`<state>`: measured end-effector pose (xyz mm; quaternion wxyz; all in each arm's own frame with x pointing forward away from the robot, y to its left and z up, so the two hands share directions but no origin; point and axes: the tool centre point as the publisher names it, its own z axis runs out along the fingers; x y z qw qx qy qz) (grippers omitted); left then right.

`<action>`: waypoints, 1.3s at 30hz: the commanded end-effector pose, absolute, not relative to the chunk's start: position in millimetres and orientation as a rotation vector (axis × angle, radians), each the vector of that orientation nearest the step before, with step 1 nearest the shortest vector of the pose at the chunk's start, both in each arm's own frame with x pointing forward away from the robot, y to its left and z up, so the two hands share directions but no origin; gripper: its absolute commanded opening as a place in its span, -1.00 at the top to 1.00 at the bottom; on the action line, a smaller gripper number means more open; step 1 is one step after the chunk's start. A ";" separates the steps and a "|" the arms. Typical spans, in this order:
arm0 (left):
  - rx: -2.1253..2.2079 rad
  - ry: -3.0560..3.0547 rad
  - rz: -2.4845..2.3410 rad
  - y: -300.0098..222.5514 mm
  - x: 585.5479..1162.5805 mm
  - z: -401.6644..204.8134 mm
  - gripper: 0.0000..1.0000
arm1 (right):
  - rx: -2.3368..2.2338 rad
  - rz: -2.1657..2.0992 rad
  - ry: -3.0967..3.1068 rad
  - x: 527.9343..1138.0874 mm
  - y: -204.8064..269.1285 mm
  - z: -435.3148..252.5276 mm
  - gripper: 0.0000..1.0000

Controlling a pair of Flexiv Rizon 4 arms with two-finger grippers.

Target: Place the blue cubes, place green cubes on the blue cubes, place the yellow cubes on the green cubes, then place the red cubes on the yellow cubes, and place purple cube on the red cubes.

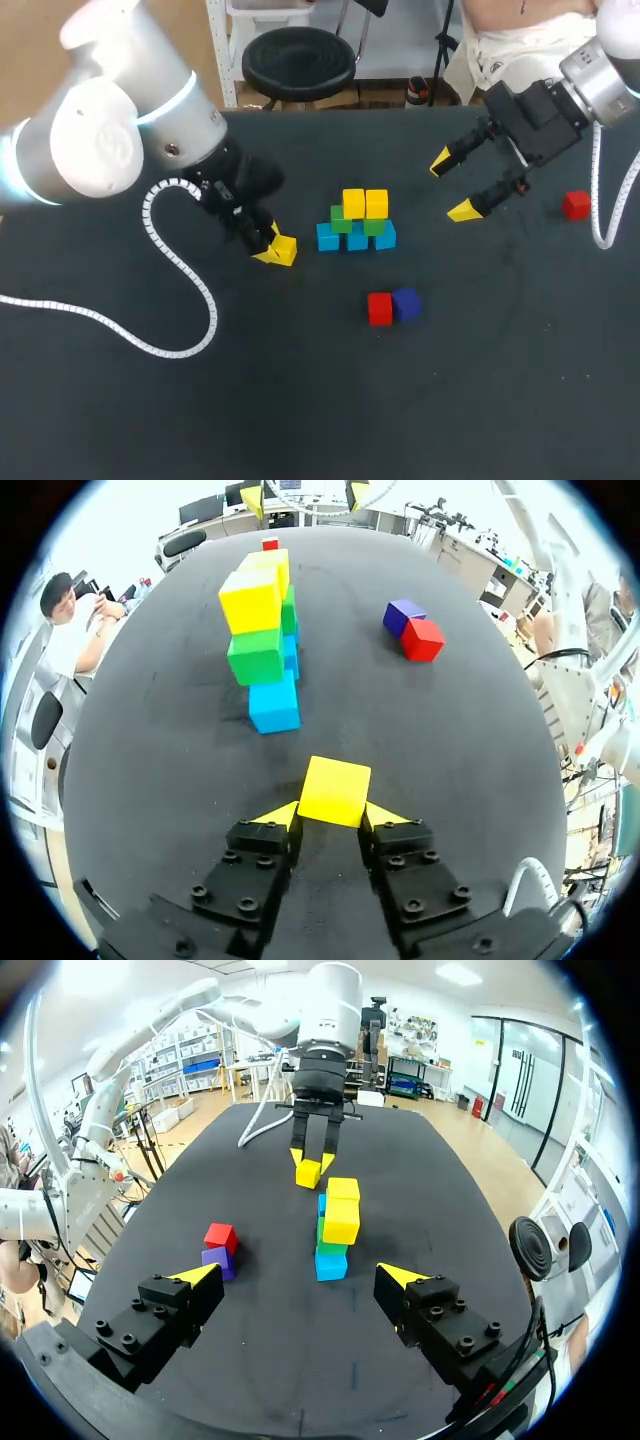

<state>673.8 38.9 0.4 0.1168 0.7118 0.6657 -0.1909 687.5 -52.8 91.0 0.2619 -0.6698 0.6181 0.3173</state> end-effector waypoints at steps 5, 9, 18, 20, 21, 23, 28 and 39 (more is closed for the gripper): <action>2.006 2.043 -0.432 41.4 667.1 8.0 1.00 | -1.812 0.859 1.671 687.4 -52.9 90.9 -1.00; 1.882 2.170 -0.379 44.1 669.8 18.6 1.00 | -1.812 0.859 1.671 687.4 -52.9 90.9 -1.00; 1.851 2.180 -0.300 33.7 671.3 47.9 1.00 | -1.812 0.859 1.671 687.4 -52.9 90.9 -1.00; 1.837 2.209 -0.316 32.2 670.5 50.9 1.00 | -1.812 0.859 1.671 687.4 -52.9 90.9 -1.00; 1.834 2.205 -0.333 31.3 670.3 52.9 1.00 | -1.812 0.859 1.671 687.4 -52.9 90.9 -1.00; 1.829 2.225 -0.333 28.8 668.9 57.1 1.00 | -1.812 0.859 1.671 687.4 -52.9 90.9 -1.00; 1.830 2.227 -0.341 27.5 668.8 58.7 1.00 | -1.812 0.859 1.671 687.4 -52.9 90.9 -1.00; 1.830 2.227 -0.341 27.5 668.8 58.7 1.00 | -1.812 0.859 1.671 687.4 -52.9 90.9 -1.00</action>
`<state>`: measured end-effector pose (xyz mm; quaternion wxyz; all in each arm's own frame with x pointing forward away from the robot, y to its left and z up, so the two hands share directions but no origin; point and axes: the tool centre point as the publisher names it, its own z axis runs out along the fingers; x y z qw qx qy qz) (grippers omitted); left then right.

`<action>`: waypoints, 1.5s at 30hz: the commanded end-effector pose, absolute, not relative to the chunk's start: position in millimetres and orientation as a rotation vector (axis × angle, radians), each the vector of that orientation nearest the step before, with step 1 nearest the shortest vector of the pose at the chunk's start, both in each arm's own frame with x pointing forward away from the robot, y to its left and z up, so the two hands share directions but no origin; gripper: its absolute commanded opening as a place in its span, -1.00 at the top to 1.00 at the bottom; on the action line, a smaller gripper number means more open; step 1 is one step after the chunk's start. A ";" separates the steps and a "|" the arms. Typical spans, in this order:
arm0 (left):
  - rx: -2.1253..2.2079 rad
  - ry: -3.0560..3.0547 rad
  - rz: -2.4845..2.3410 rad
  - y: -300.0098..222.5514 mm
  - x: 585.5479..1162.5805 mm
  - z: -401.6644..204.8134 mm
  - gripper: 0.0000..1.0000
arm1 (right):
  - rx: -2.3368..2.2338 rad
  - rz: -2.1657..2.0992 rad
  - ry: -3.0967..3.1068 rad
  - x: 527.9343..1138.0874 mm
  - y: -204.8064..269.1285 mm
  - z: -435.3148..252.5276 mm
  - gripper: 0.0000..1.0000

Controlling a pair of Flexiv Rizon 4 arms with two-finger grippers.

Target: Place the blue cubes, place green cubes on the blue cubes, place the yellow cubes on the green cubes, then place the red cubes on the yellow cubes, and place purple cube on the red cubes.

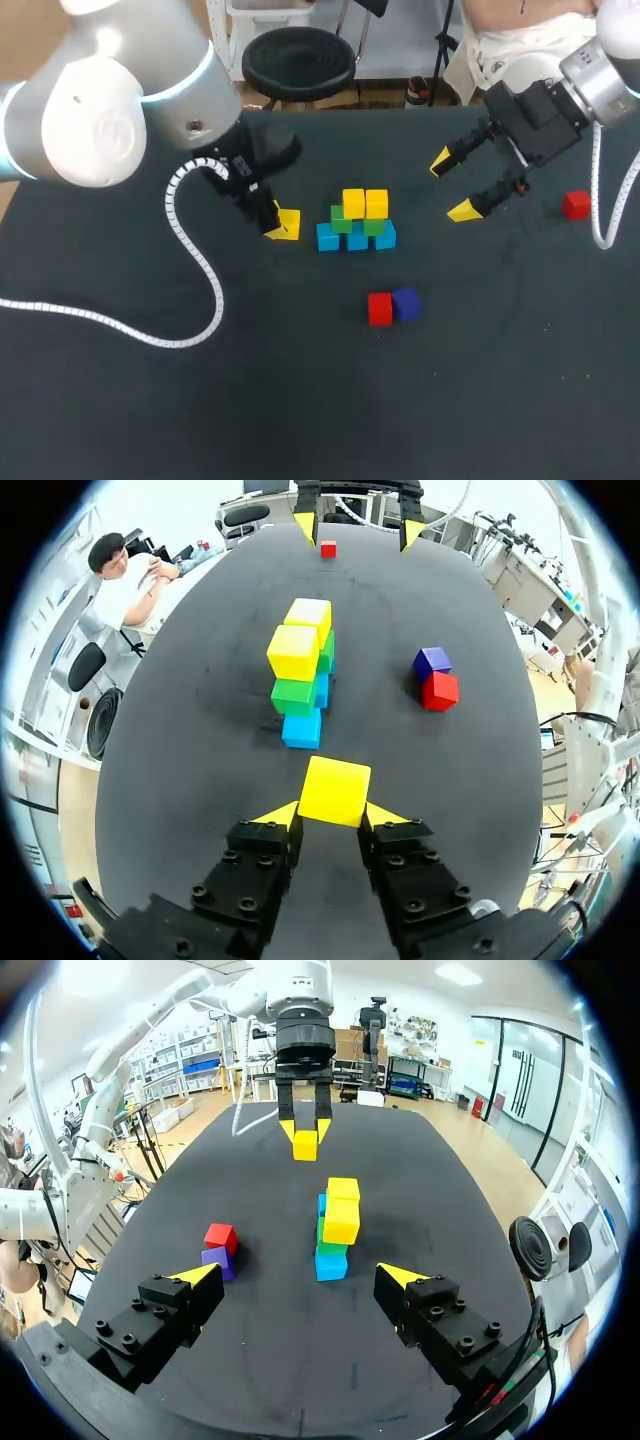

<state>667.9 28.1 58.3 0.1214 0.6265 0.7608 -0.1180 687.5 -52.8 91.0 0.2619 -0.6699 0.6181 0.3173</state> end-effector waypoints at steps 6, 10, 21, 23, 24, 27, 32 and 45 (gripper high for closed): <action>1.819 2.215 -0.386 20.2 672.3 62.6 1.00 | -1.812 0.859 1.671 687.4 -52.9 90.9 -1.00; 1.741 2.283 -0.430 11.4 669.0 62.8 1.00 | -1.812 0.859 1.671 687.4 -52.9 90.9 -1.00; 1.553 2.401 -0.543 8.8 657.2 59.4 1.00 | -1.812 0.859 1.671 687.4 -52.9 90.9 -1.00; 1.555 2.383 -0.543 4.8 657.3 63.2 1.00 | -1.812 0.859 1.671 687.4 -52.9 90.9 -1.00; 1.562 2.367 -0.543 2.1 657.9 64.5 1.00 | -1.812 0.859 1.671 687.4 -52.9 90.9 -1.00; 1.594 2.312 -0.515 -6.3 660.6 67.5 1.00 | -1.812 0.859 1.671 687.4 -52.9 90.9 -1.00; 1.643 2.277 -0.518 -17.5 675.1 66.1 1.00 | -1.812 0.859 1.671 687.4 -52.9 90.9 -1.00; 1.632 2.293 -0.472 -24.7 689.9 61.2 1.00 | -1.812 0.859 1.671 687.4 -52.9 90.9 -1.00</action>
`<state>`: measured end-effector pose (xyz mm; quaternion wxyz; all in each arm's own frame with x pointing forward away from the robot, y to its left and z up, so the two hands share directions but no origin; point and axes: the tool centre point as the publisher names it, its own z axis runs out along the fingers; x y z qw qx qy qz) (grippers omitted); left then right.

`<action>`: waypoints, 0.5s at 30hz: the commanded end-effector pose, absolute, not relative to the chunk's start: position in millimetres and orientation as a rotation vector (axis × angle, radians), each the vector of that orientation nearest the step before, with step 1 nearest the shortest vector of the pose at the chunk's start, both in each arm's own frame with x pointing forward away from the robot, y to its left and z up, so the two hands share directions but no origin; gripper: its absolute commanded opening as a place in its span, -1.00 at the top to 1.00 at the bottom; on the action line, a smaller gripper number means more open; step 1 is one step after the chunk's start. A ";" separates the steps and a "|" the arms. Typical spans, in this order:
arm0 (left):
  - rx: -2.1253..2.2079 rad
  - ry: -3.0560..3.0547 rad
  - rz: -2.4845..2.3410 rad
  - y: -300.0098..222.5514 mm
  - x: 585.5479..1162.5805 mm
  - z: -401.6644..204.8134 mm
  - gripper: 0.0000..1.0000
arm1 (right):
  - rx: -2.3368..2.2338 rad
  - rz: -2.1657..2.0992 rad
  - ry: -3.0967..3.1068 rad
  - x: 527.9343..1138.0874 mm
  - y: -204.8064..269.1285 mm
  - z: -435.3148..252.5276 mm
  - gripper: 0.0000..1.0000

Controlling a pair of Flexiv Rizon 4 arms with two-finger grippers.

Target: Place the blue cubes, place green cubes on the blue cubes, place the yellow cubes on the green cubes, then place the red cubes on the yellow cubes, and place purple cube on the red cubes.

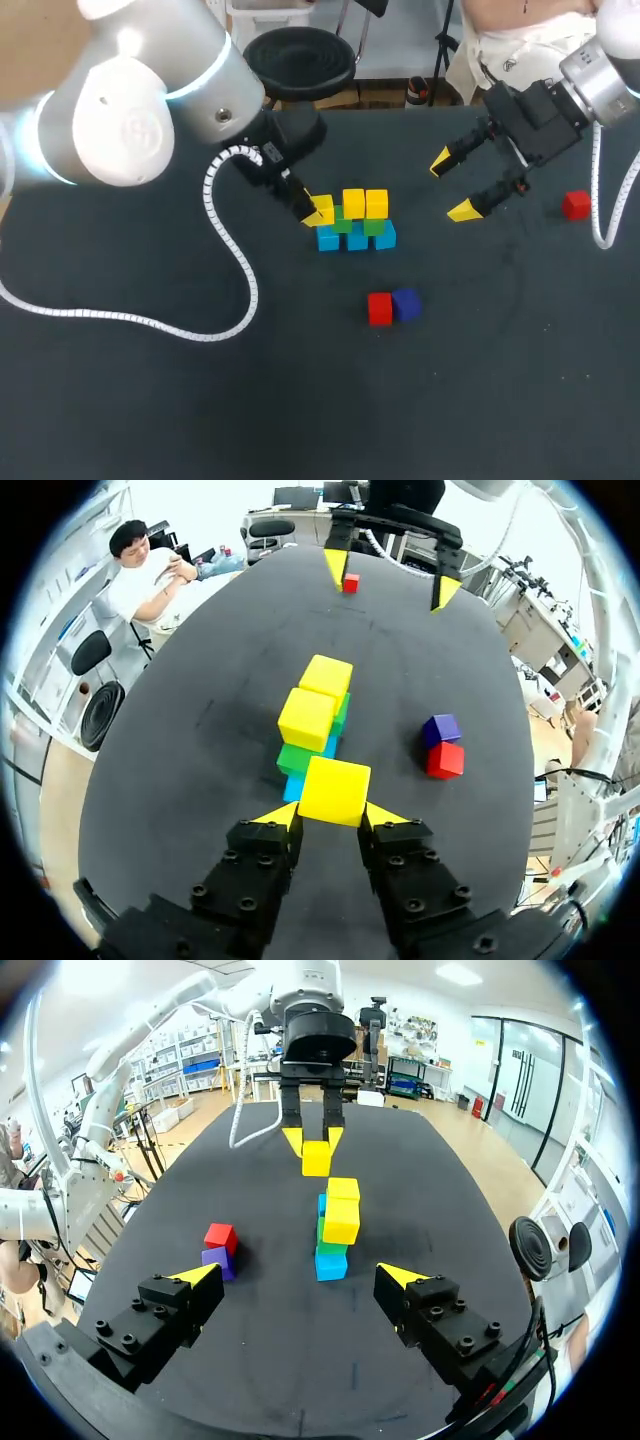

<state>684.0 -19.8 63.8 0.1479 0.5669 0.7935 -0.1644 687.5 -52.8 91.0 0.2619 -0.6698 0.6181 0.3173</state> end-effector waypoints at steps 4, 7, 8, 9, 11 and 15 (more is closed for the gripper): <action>1.623 2.286 -0.480 -25.8 690.7 59.8 1.00 | -1.812 0.859 1.671 687.4 -52.9 90.9 -1.00; 1.625 2.274 -0.485 -28.5 689.7 59.2 1.00 | -1.812 0.859 1.671 687.4 -52.9 90.9 -1.00; 1.626 2.272 -0.484 -29.6 689.5 58.6 1.00 | -1.812 0.859 1.671 687.4 -52.9 90.9 -1.00; 1.628 2.265 -0.489 -30.4 689.6 57.6 1.00 | -1.812 0.859 1.671 687.4 -52.9 90.9 -1.00; 1.629 2.257 -0.493 -31.7 689.7 56.2 1.00 | -1.812 0.859 1.671 687.4 -52.9 90.9 -1.00; 1.635 2.234 -0.497 -33.0 691.0 55.4 1.00 | -1.812 0.859 1.671 687.4 -52.9 90.9 -1.00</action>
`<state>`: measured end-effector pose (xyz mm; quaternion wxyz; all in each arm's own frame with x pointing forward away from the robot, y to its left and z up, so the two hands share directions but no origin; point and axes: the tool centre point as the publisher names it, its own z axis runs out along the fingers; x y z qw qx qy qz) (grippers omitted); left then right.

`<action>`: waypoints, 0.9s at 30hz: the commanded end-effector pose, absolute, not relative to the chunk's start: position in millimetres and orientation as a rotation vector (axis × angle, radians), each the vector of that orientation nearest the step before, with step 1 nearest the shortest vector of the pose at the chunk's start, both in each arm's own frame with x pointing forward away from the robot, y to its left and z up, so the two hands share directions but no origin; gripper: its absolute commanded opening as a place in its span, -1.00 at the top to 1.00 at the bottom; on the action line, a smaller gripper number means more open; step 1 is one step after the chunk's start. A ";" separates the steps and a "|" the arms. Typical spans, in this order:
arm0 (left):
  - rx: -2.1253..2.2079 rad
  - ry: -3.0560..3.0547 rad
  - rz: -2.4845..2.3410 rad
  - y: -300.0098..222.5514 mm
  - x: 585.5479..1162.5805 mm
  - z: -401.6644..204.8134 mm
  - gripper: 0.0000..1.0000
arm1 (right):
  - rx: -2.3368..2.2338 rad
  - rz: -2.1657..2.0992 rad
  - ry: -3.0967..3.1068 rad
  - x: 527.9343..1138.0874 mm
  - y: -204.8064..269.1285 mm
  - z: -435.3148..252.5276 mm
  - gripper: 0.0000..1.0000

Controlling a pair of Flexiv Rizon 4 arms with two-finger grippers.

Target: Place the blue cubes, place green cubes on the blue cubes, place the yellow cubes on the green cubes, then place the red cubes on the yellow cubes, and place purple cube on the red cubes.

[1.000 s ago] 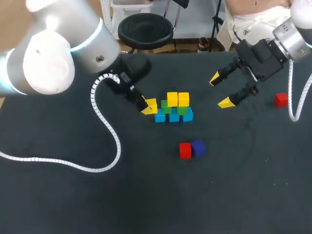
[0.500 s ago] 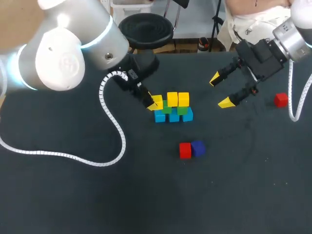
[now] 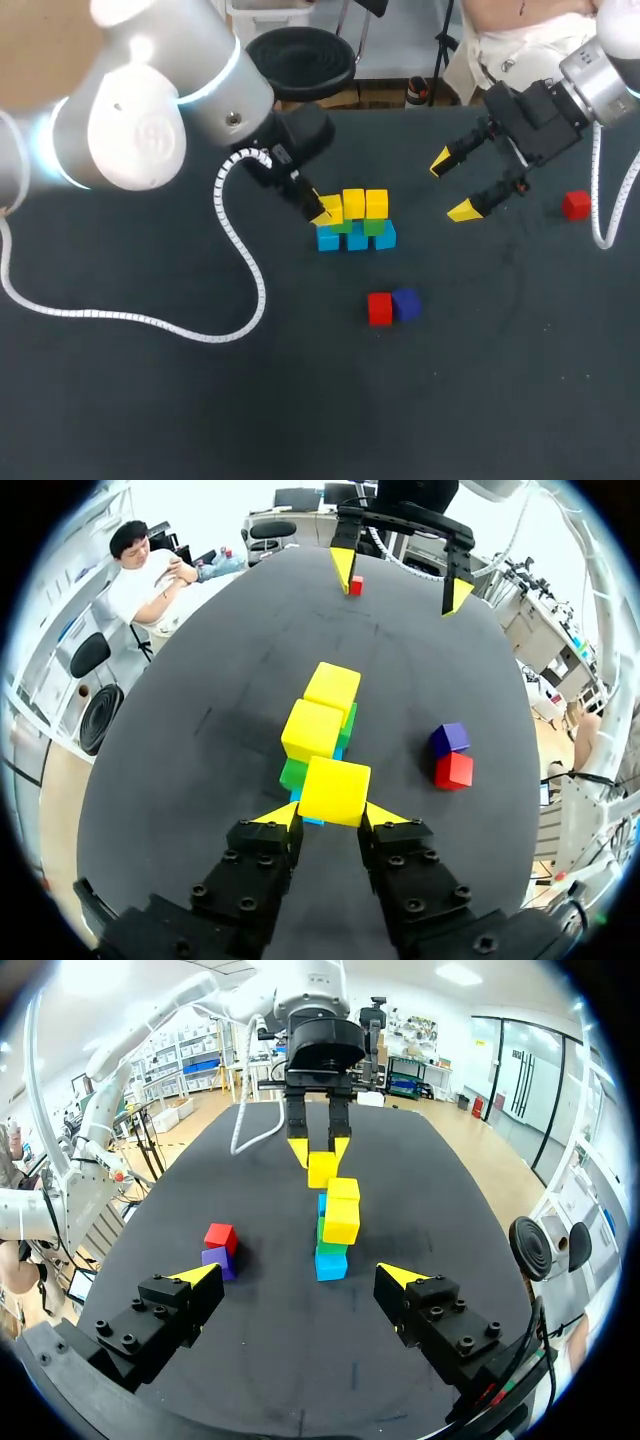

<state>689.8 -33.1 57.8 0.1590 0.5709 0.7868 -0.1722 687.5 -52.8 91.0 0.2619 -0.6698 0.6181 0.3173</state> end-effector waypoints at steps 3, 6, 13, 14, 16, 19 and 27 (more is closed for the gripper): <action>1.637 2.233 -0.495 -33.5 693.2 55.5 1.00 | -1.812 0.859 1.671 687.4 -52.9 90.9 -1.00; 1.639 2.233 -0.491 -33.4 694.0 55.9 1.00 | -1.812 0.859 1.671 687.4 -52.9 90.9 -1.00; 1.648 2.225 -0.484 -34.0 692.4 59.5 1.00 | -1.812 0.859 1.671 687.4 -52.9 90.9 -1.00; 1.650 2.224 -0.482 -34.4 692.0 60.0 1.00 | -1.812 0.859 1.671 687.4 -52.9 90.9 -1.00; 1.657 2.220 -0.480 -35.8 691.1 60.5 1.00 | -1.812 0.859 1.671 687.4 -52.9 90.9 -1.00; 1.662 2.219 -0.479 -36.9 690.8 60.1 1.00 | -1.812 0.859 1.671 687.4 -52.9 90.9 -1.00; 1.664 2.229 -0.480 -35.9 692.6 58.8 1.00 | -1.812 0.859 1.671 687.4 -52.9 90.9 -1.00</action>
